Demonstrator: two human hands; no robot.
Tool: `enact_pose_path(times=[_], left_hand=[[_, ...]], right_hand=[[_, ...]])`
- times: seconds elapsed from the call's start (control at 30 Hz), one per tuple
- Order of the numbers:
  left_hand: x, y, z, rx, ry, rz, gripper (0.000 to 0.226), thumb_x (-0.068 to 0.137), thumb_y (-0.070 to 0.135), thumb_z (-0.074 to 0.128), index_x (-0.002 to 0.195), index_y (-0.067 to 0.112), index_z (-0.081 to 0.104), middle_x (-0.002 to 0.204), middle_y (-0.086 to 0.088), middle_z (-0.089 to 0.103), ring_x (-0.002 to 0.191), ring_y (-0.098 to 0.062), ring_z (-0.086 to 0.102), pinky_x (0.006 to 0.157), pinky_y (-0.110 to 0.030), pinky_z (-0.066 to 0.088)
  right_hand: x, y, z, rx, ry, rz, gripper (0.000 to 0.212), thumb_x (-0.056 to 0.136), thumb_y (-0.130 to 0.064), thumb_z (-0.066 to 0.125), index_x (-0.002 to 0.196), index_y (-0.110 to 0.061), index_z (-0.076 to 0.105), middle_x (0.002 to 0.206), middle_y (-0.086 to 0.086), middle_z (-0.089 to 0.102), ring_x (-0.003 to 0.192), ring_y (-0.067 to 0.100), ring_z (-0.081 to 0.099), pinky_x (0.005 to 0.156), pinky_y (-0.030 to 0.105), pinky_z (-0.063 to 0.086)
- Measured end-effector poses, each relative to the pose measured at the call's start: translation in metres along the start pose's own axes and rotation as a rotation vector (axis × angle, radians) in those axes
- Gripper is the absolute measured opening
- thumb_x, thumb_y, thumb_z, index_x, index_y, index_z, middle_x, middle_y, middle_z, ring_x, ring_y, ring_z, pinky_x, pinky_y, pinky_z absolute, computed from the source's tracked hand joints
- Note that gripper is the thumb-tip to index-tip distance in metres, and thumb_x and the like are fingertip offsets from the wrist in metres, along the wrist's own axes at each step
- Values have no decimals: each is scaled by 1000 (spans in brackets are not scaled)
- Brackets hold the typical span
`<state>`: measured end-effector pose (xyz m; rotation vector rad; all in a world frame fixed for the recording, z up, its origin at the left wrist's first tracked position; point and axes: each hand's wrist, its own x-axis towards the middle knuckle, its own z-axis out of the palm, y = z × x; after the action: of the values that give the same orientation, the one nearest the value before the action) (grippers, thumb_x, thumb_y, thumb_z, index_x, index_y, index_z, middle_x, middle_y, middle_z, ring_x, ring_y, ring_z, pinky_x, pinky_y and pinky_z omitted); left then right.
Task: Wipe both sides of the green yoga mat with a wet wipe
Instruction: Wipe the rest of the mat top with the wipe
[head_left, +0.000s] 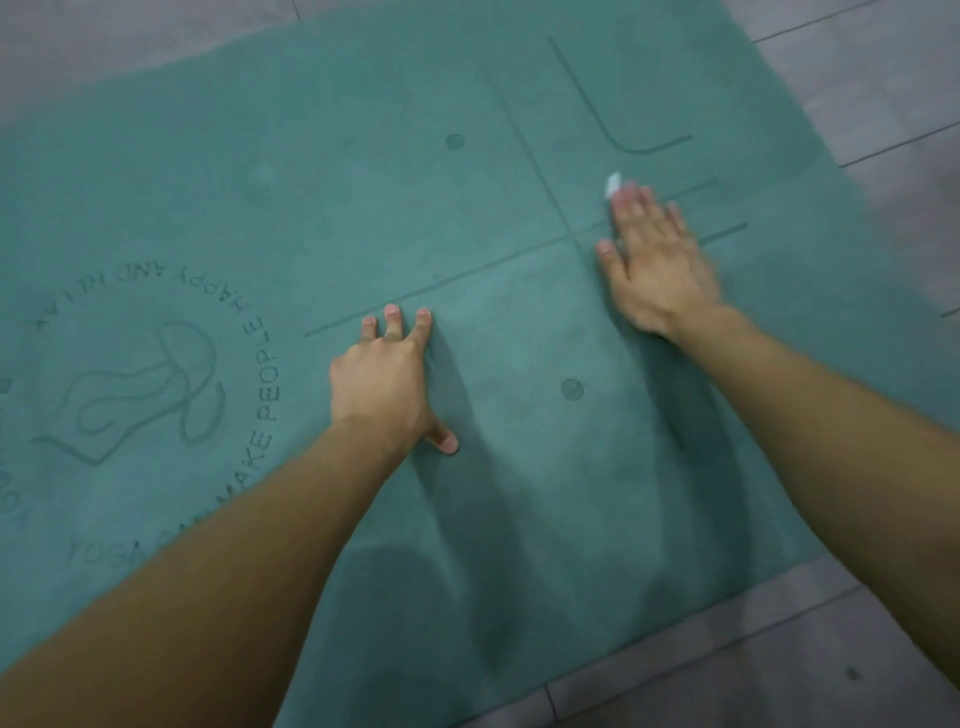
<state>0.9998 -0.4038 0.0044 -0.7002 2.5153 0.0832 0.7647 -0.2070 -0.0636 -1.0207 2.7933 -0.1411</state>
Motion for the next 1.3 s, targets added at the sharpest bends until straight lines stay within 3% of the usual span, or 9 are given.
enact_pose_path(times=[0.13,0.3,0.5,0.67,0.8,0.9,0.97,1.1,1.3], left_hand=[[1,2,-3,13,-8,12,165,37,73,97,167,32,4,176,-3,12,161,-32,19,109,-52,46],[3,1,-4,20,-18,20,168,36,76,96,168,29,3,176,-6,12,161,-33,18,113,-51,44],[4,-2,2,-8,-5,22,167,33,77,95,167,34,4,176,-2,10,161,-30,17,111,-54,45],[1,-2,-4,-29,-24,26,166,36,73,97,168,30,5,176,-6,11,161,-33,16,112,-53,45],[5,-1,-1,-29,-32,21,165,38,70,98,168,28,5,176,-8,10,161,-35,15,112,-52,44],[9,1,3,-25,-35,9,167,37,66,100,168,27,5,176,-10,10,161,-36,15,112,-53,44],[10,5,3,-14,-39,2,170,34,64,101,168,27,5,176,-11,10,161,-37,16,111,-54,44],[11,7,1,-19,-62,-35,174,30,61,103,168,26,3,176,-12,10,160,-39,15,110,-59,47],[14,11,-5,22,-102,-42,175,30,66,102,168,21,2,174,-17,11,158,-44,18,113,-58,44]], right_hand=[[-4,-30,11,91,84,208,78,106,-54,16,168,-8,8,177,7,5,163,21,1,133,43,2],[-84,-94,23,22,-114,-518,71,111,-47,27,169,-17,0,177,-1,3,162,12,-3,133,39,3],[-12,20,3,5,-43,219,77,106,-58,10,169,-15,1,177,2,1,162,14,-4,132,38,-3],[-52,-38,2,109,-219,-40,72,106,-49,14,169,-15,4,177,1,-1,163,16,-2,132,39,2],[-68,-33,-10,161,-151,-168,68,107,-32,48,167,-16,21,175,0,17,160,19,22,130,38,20],[-66,-30,-13,95,-15,-93,54,95,-29,66,145,-12,53,150,7,52,134,29,53,102,42,53],[-66,-36,-19,43,-13,-39,32,96,-28,65,122,-10,62,120,10,60,108,35,60,78,42,53],[-66,-42,-49,-25,-251,-152,18,96,-11,53,112,-11,62,112,11,59,102,35,60,76,41,48],[-68,-5,-106,-4,-342,-413,13,99,-12,55,108,-19,60,107,3,54,87,27,50,69,36,34]])
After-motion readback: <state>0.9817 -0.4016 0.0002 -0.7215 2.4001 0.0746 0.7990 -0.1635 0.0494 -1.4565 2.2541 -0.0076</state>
